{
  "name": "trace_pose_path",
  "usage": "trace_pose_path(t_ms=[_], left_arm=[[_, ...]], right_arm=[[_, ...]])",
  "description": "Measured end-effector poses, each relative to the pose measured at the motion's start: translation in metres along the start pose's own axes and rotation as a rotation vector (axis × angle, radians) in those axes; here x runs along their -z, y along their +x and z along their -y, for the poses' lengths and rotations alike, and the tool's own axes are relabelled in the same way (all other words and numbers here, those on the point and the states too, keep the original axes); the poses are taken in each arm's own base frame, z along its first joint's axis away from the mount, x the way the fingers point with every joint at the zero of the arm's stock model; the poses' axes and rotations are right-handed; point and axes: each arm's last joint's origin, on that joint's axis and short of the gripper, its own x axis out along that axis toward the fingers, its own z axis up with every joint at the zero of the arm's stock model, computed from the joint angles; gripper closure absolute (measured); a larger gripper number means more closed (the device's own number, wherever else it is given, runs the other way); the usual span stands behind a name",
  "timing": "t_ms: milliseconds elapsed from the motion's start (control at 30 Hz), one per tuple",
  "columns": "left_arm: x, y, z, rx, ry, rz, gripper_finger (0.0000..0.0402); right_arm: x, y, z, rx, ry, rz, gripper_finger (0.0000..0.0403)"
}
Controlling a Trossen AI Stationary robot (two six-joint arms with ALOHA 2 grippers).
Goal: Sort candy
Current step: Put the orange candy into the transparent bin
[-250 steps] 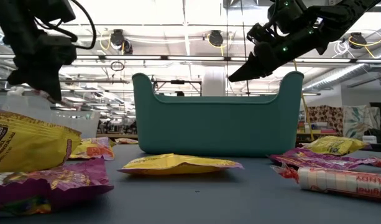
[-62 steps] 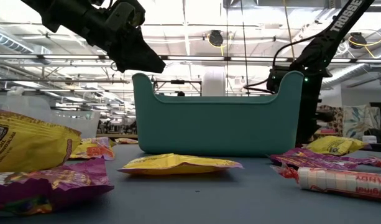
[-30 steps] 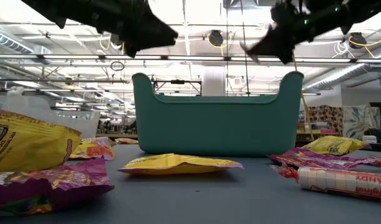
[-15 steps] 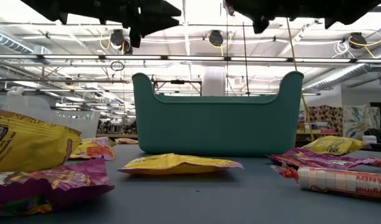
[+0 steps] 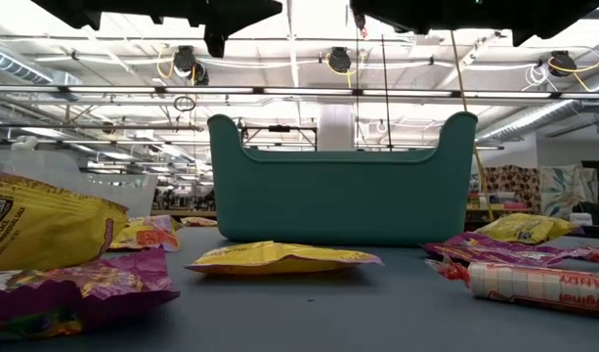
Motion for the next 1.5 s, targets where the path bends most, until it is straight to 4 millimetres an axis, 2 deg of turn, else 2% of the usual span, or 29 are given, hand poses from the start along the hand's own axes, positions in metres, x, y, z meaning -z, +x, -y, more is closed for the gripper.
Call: trace_pose_path(t_ms=[267, 467, 567, 1000, 1233, 1500], left_arm=[[0.0, -0.001, 0.003, 0.011, 0.0, -0.001, 0.0274], [0.0, -0.001, 0.003, 0.011, 0.001, 0.0, 0.0274], [0.0, -0.001, 0.003, 0.01, 0.002, 0.0, 0.0274], [0.0, -0.001, 0.003, 0.01, -0.002, 0.007, 0.0274], [-0.001, -0.001, 0.003, 0.009, -0.002, 0.008, 0.0274], [-0.001, 0.0, 0.0, -0.006, 0.018, 0.014, 0.0274]], right_arm=[[-0.001, 0.0, -0.003, -0.015, -0.141, 0.003, 0.0367], [-0.001, 0.0, -0.003, -0.015, -0.079, 0.001, 0.0367], [-0.001, 0.0, -0.003, -0.015, 0.006, 0.002, 0.0367], [-0.005, 0.0, 0.0, 0.017, 0.58, 0.049, 0.0367], [0.005, 0.006, -0.005, 0.028, 0.649, -0.018, 0.0367], [0.029, 0.023, -0.009, 0.187, 0.728, -0.08, 0.0367]])
